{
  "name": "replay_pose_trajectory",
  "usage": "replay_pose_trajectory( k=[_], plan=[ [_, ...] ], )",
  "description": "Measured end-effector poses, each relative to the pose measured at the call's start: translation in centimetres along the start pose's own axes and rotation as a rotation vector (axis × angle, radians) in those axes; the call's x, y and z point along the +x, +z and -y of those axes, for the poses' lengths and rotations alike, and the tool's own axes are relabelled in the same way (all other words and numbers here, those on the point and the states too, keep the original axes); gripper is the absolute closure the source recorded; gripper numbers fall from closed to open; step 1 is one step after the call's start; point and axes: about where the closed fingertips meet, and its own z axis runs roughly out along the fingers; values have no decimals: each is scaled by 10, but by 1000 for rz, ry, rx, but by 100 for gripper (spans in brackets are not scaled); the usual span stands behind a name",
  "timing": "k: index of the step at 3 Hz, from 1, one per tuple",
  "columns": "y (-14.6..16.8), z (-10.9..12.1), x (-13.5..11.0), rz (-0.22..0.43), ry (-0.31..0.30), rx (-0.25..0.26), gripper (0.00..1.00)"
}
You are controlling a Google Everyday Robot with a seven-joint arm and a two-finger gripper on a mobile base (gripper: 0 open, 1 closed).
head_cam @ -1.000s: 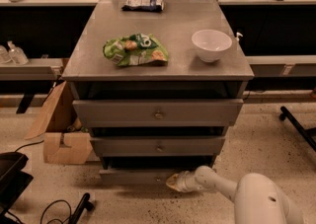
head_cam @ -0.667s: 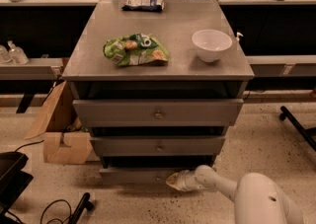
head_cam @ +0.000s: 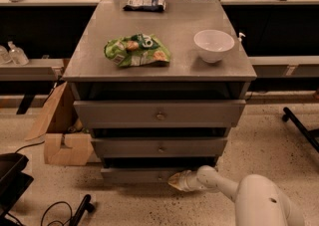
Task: Close bottom drawer
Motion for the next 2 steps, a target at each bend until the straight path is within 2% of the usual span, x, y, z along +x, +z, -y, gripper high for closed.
replay_pose_trajectory(
  k=[2],
  plan=[
    [4,-4,-1,2,1,-7,29]
  ],
)
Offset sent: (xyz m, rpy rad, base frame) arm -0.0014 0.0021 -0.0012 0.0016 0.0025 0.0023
